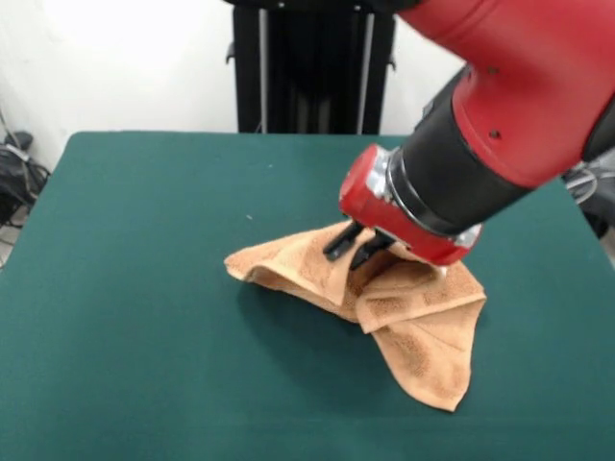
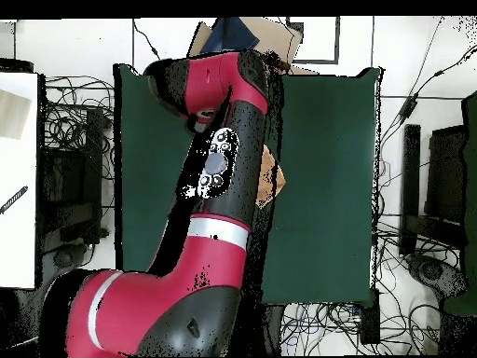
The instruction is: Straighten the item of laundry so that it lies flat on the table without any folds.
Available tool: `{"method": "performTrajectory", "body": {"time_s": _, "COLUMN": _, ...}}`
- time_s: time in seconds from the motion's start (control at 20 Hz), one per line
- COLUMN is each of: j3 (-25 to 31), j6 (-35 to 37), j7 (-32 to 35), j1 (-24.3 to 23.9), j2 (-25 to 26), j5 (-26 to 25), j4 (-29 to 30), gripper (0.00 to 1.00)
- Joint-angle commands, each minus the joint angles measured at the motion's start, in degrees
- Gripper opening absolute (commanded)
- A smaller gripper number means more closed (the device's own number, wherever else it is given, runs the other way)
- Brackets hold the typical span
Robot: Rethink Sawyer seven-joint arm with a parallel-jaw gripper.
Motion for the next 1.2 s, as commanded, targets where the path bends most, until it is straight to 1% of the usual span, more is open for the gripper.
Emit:
{"method": "performTrajectory", "body": {"time_s": 0.05, "j3": 4.21, "j6": 0.29, "j7": -10.34, "j1": -0.37, "j2": -3.32, "j5": -4.12, "j4": 13.14, "gripper": 0.0}}
{"method": "performTrajectory", "body": {"time_s": 0.3, "j3": 4.85, "j6": 0.15, "j7": -9.69, "j1": -0.29, "j2": -4.12, "j5": -4.94, "j4": 14.25, "gripper": 0.0}}
{"method": "performTrajectory", "body": {"time_s": 0.5, "j3": 5.03, "j6": 1.02, "j7": -9.38, "j1": -0.31, "j2": -4.42, "j5": -5.54, "j4": 13.96, "gripper": 0.0}}
{"method": "performTrajectory", "body": {"time_s": 0.75, "j3": 4.79, "j6": 3.62, "j7": -10.29, "j1": -0.47, "j2": -6.16, "j5": -5.97, "j4": 14.31, "gripper": 0.0}}
{"method": "performTrajectory", "body": {"time_s": 0.9, "j3": 4.14, "j6": 4.2, "j7": -10.75, "j1": -0.36, "j2": -9.23, "j5": -6.01, "j4": 16.69, "gripper": 0.0}}
{"method": "performTrajectory", "body": {"time_s": 1.05, "j3": 3.05, "j6": 5.8, "j7": -11.98, "j1": -0.25, "j2": -14.32, "j5": -6.05, "j4": 20.62, "gripper": 0.0}}
{"method": "performTrajectory", "body": {"time_s": 1.1, "j3": 2.64, "j6": 7.3, "j7": -12.74, "j1": -0.23, "j2": -16.01, "j5": -6.12, "j4": 21.28, "gripper": 0.0}}
{"method": "performTrajectory", "body": {"time_s": 1.2, "j3": 1.62, "j6": 11.37, "j7": -14.07, "j1": -0.17, "j2": -18.35, "j5": -6.77, "j4": 20.82, "gripper": 0.0}}
